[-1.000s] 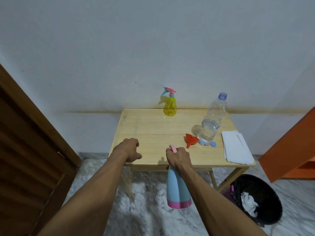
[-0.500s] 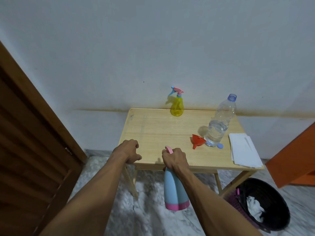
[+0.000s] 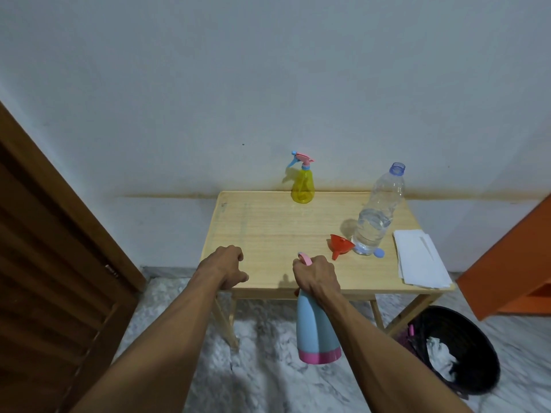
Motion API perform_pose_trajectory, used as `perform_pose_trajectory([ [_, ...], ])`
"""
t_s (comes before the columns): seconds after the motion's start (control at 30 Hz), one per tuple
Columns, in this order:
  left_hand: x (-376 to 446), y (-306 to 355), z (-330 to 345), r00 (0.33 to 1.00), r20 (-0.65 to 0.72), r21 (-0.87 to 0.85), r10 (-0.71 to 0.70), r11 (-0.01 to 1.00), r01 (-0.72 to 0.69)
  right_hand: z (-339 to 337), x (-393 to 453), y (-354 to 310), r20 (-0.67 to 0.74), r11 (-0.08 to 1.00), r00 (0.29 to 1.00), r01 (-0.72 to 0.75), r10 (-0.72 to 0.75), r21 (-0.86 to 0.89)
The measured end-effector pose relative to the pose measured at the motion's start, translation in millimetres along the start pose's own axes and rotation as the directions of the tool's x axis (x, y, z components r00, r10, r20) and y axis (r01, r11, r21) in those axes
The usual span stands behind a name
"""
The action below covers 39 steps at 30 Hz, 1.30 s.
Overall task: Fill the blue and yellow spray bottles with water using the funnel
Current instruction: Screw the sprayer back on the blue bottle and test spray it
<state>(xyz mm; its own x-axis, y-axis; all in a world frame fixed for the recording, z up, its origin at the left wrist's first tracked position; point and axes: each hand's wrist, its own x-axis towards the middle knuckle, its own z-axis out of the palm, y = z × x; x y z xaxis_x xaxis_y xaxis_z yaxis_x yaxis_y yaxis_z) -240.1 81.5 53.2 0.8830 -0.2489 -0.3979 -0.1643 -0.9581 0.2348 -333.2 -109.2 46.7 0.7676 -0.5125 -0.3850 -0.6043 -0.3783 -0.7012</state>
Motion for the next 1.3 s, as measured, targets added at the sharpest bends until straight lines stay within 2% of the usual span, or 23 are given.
perform_pose_trajectory([
  [0.2, 4.8, 3.5, 0.1, 1.000, -0.005, 0.013, 0.011, 1.000, -0.011, -2.2, 7.4, 3.3, 0.008, 1.000, 1.000, -0.019, 0.019, 0.022],
  [0.57, 10.5, 13.7, -2.9, 1.000, -0.017, 0.006, 0.015, 1.000, -0.015, -18.7, 23.2, 4.5, 0.010, 0.992, 0.999, 0.050, -0.052, 0.119],
  [0.73, 11.3, 24.8, -1.0, 0.999, -0.035, -0.030, 0.008, 1.000, -0.009, -32.8, 31.2, 0.2, -0.023, 0.975, 0.988, 0.157, -0.155, 0.155],
  [0.83, 12.1, 31.9, 3.1, 0.998, -0.062, -0.150, 0.002, 0.989, -0.012, -42.7, 37.7, -7.5, -0.059, 0.946, 0.970, 0.244, -0.237, 0.213],
  [0.93, 9.4, 44.2, 10.6, 0.994, -0.105, -0.374, 0.038, 0.924, -0.075, -52.9, 43.9, -21.6, -0.095, 0.894, 0.944, 0.331, -0.317, 0.302],
  [1.03, 6.3, 61.4, 19.6, 0.991, -0.113, -0.590, 0.076, 0.797, -0.129, -60.1, 47.3, -39.1, -0.137, 0.833, 0.912, 0.408, -0.386, 0.373],
  [1.2, 22.2, 88.9, 26.0, 0.955, -0.238, -0.686, 0.179, 0.665, -0.296, -62.9, 62.9, -71.6, -0.144, 0.751, 0.858, 0.504, -0.494, 0.426],
  [1.3, 41.4, 94.9, 26.3, 0.930, -0.327, -0.726, 0.169, 0.585, -0.362, -57.3, 79.3, -90.0, -0.135, 0.708, 0.821, 0.551, -0.555, 0.442],
])
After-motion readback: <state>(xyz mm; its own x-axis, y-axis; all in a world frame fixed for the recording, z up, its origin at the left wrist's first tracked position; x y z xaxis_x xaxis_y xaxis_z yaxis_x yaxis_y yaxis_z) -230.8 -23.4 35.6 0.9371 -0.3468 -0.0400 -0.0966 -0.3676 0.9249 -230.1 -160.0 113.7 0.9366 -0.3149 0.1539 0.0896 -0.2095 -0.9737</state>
